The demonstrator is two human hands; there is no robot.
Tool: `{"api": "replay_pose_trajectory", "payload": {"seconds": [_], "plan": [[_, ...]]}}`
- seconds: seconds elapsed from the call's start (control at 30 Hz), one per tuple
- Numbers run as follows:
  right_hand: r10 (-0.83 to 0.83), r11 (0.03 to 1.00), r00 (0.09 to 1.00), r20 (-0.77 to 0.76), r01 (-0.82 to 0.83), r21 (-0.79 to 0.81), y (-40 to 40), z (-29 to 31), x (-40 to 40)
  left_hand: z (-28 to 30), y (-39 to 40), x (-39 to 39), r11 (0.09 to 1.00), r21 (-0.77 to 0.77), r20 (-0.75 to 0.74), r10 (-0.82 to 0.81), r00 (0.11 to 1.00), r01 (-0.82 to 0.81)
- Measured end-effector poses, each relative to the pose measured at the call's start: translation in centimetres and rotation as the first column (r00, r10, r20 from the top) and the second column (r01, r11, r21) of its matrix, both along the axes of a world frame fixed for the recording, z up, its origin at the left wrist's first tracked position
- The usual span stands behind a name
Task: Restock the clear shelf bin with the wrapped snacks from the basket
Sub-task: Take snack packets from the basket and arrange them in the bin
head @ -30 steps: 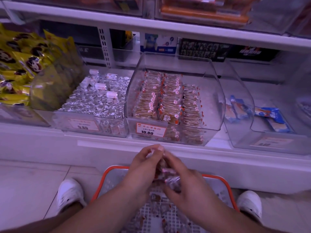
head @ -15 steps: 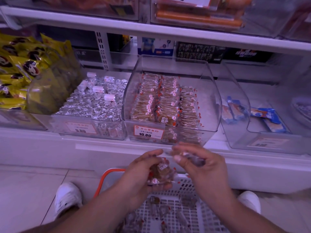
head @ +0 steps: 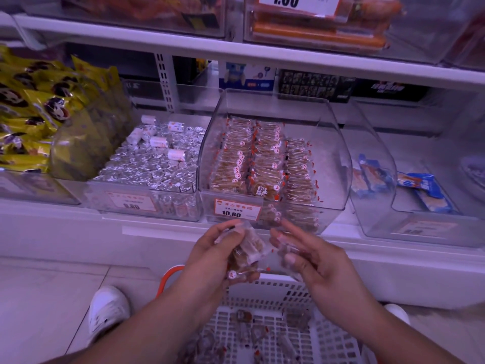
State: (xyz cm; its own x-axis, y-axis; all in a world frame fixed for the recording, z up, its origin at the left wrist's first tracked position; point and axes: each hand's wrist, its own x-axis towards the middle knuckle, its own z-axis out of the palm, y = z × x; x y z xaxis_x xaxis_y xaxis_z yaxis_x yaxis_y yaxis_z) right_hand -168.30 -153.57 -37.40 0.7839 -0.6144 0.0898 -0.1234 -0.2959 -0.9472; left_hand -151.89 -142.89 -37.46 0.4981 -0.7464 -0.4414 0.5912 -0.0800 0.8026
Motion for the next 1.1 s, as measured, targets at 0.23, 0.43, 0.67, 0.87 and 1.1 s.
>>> {"api": "replay_pose_trajectory", "payload": {"seconds": [0.23, 0.43, 0.67, 0.87, 1.1], "plan": [[-0.254, 0.956, 0.955, 0.152, 0.272, -0.114, 0.6, 1.2, 0.7, -0.2, 0.1, -0.9, 0.995, 0.055, 0.032, -0.079, 0.996, 0.077], [-0.277, 0.889, 0.957, -0.082, 0.288, 0.357, 0.3, 0.5, 1.4, -0.8, 0.1, -1.1, 0.993, 0.033, 0.187, -0.115, 0.976, 0.111], [-0.155, 0.681, 0.976, -0.156, 0.22, 0.699, 1.4, -0.3, 1.9, -1.2, 0.3, -1.5, 0.988, 0.057, 0.395, -0.153, 0.906, 0.142], [-0.186, 0.783, 0.977, -0.102, 0.211, 0.585, 0.4, 0.3, 1.5, -1.3, 0.5, -1.2, 0.972, 0.135, 0.3, -0.224, 0.927, 0.191], [-0.131, 0.98, 0.97, 0.205, 0.095, 0.177, 0.6, 0.7, 1.3, 0.2, 0.4, -1.1, 0.961, 0.147, -0.11, -0.219, 0.97, 0.234]]}}
